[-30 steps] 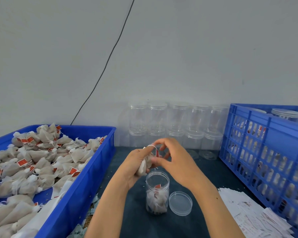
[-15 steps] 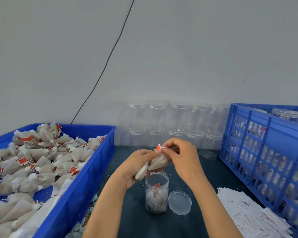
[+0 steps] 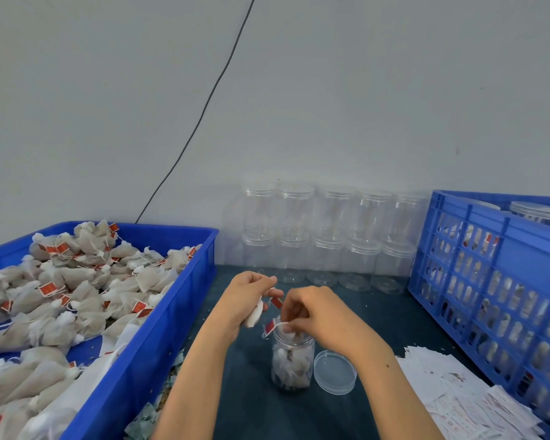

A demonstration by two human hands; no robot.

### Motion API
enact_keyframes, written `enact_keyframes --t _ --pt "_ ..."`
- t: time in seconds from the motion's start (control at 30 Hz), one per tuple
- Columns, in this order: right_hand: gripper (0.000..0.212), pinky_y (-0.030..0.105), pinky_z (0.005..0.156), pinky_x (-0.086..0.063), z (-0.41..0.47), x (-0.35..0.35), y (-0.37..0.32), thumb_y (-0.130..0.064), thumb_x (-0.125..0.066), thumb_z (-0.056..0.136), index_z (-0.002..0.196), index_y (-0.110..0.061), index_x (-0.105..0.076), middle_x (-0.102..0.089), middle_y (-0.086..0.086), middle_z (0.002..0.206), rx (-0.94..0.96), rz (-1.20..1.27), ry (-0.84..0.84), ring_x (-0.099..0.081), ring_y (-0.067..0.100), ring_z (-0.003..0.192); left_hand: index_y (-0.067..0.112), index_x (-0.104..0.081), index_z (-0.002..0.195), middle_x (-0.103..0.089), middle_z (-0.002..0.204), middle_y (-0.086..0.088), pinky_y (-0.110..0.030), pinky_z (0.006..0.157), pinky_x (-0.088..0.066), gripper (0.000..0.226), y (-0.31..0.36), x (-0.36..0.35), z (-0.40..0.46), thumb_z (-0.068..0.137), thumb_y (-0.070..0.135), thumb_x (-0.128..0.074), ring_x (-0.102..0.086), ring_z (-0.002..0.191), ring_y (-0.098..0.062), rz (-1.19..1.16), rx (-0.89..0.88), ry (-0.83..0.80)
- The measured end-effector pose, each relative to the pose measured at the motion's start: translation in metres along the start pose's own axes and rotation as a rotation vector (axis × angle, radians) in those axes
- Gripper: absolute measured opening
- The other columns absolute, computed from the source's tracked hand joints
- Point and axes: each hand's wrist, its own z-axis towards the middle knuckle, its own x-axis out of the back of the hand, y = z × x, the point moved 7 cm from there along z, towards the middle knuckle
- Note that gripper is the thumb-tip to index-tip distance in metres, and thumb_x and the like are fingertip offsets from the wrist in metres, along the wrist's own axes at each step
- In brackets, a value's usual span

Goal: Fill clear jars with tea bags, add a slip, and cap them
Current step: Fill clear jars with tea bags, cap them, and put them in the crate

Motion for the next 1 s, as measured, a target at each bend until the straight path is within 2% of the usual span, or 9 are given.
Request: enact_keyframes --t 0.17,0.33,0.43,0.5,0.57,0.7,0.8,0.9,1.0 --pt "0.033 0.031 0.078 -0.051 -0.004 -0.011 -0.011 0.003 -0.047 0.083 0.095 -0.019 -0.068 -0.068 0.001 0.097 0.005 -0.291 -0.147 -0.063 0.019 0.089 0.009 -0.057 0.097 -0.073 0.089 -0.003 -0.016 0.046 -0.040 0.012 0.000 0.004 0.002 0.098 0.021 -0.055 -0.054 0.055 -0.006 0.004 0.003 0.017" --pt "0.028 0.029 0.059 -0.037 -0.007 -0.019 -0.011 0.005 -0.042 0.084 0.077 -0.019 -0.054 -0.057 0.004 0.085 -0.048 -0.359 -0.266 -0.051 0.024 0.075 0.009 -0.059 0.098 -0.073 0.083 0.002 -0.016 0.052 -0.042 0.012 0.005 0.012 0.002 0.097 0.021 -0.055 -0.055 0.060 -0.005 0.008 -0.038 0.067" --pt "0.038 0.035 0.078 -0.052 -0.011 -0.008 -0.014 0.005 -0.041 0.084 0.096 -0.019 -0.068 -0.065 0.004 0.101 -0.035 -0.293 -0.212 -0.062 0.023 0.090 0.011 -0.060 0.096 -0.073 0.082 0.003 -0.013 0.044 -0.040 0.011 0.005 0.018 0.002 0.097 0.020 -0.055 -0.054 0.057 -0.004 -0.013 -0.037 0.090" --pt "0.037 0.037 0.088 -0.051 -0.012 0.005 -0.014 0.000 -0.043 0.088 0.104 -0.021 -0.069 -0.066 0.001 0.110 -0.014 -0.295 -0.107 -0.062 0.019 0.099 0.011 -0.060 0.096 -0.073 0.084 0.002 -0.014 0.046 -0.041 0.010 0.004 0.021 0.002 0.097 0.021 -0.055 -0.055 0.058 -0.005 -0.017 -0.034 0.102" --pt "0.028 0.033 0.088 -0.050 -0.011 0.015 -0.015 -0.008 -0.050 0.092 0.103 -0.025 -0.068 -0.067 -0.007 0.109 0.028 -0.257 -0.022 -0.061 0.011 0.098 0.012 -0.060 0.096 -0.073 0.085 0.002 -0.019 0.052 -0.042 0.010 0.003 0.023 0.003 0.097 0.021 -0.055 -0.055 0.063 -0.007 -0.010 -0.032 0.114" --pt "0.016 0.021 0.071 -0.042 -0.009 0.003 -0.025 -0.033 -0.073 0.079 0.094 -0.034 -0.068 -0.058 -0.014 0.087 0.125 -0.174 -0.117 -0.054 0.005 0.083 0.012 -0.061 0.099 -0.072 0.085 0.003 -0.023 0.059 -0.042 0.012 0.004 0.023 0.003 0.097 0.021 -0.055 -0.056 0.068 -0.010 -0.018 -0.045 0.131" --pt "0.013 0.016 0.059 -0.026 -0.005 -0.012 -0.027 -0.032 -0.075 0.076 0.088 -0.030 -0.069 -0.048 -0.014 0.079 0.153 -0.331 -0.116 -0.050 0.008 0.078 0.011 -0.062 0.098 -0.072 0.085 0.002 -0.022 0.057 -0.041 0.012 0.006 0.022 0.002 0.096 0.021 -0.055 -0.055 0.066 -0.009 -0.020 -0.050 0.128" --pt "0.002 0.018 0.059 -0.033 -0.001 -0.012 -0.028 -0.026 -0.070 0.080 0.079 -0.025 -0.070 -0.053 -0.012 0.075 0.154 -0.281 -0.063 -0.052 0.008 0.073 0.012 -0.062 0.096 -0.071 0.084 0.002 -0.021 0.056 -0.041 0.011 0.007 0.021 0.001 0.096 0.020 -0.055 -0.054 0.067 -0.008 -0.027 -0.056 0.125" --pt "0.003 0.025 0.072 -0.046 -0.001 -0.003 -0.024 -0.025 -0.068 0.083 0.082 -0.023 -0.069 -0.067 -0.009 0.085 0.103 -0.227 -0.006 -0.060 0.009 0.080 0.013 -0.062 0.094 -0.071 0.084 0.002 -0.021 0.057 -0.042 0.010 0.008 0.023 0.001 0.096 0.019 -0.055 -0.054 0.068 -0.008 -0.033 -0.066 0.139"
